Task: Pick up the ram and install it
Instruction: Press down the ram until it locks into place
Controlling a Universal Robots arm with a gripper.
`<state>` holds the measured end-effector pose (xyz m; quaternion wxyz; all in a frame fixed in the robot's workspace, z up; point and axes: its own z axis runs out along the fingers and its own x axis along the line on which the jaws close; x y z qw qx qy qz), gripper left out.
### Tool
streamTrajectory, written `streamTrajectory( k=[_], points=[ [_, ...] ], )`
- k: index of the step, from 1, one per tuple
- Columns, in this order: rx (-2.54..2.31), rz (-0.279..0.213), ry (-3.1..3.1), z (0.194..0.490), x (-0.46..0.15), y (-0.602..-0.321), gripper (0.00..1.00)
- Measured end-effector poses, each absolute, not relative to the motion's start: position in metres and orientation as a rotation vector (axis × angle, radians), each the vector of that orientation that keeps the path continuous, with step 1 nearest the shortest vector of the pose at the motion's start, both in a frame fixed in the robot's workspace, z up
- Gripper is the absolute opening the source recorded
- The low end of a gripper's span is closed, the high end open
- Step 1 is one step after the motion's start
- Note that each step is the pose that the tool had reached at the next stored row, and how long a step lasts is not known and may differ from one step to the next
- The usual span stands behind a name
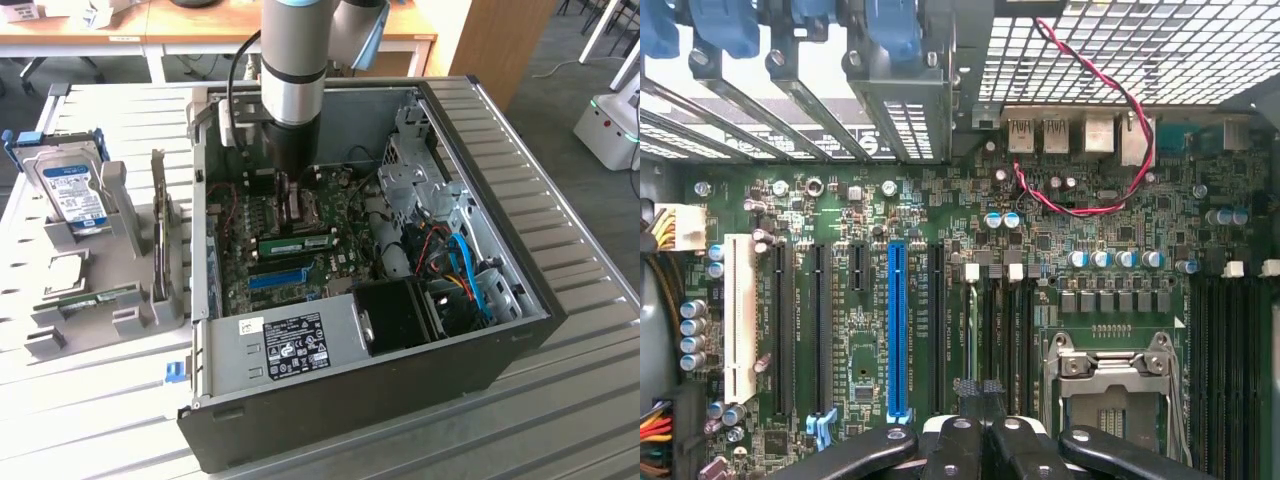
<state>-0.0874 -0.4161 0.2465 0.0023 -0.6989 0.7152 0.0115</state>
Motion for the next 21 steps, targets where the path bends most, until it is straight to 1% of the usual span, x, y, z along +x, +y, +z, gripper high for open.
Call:
streamTrajectory(
  k=[21],
  points=[
    [-2.192,0.036,2.244,0.231,-0.088,-0.416,0.11]
  ],
)
